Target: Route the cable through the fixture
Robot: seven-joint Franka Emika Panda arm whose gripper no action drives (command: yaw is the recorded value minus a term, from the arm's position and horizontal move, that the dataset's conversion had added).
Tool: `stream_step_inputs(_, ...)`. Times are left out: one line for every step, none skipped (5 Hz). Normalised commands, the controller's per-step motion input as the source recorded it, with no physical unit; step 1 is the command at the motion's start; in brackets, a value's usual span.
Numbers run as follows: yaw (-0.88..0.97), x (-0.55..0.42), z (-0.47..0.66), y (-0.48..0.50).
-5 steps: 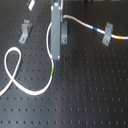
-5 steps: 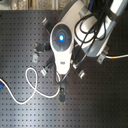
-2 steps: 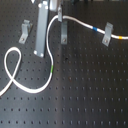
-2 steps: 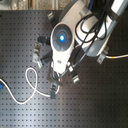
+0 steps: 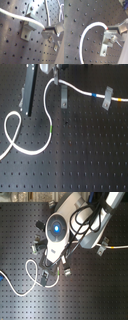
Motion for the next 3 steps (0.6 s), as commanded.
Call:
stream_step_inputs(0.0, -0.002, 0.24, 0.001)
stream_step_inputs(0.0, -0.099, 0.27, 0.071)
stream_step_inputs(0.12, -0.082, 0.14, 0.114)
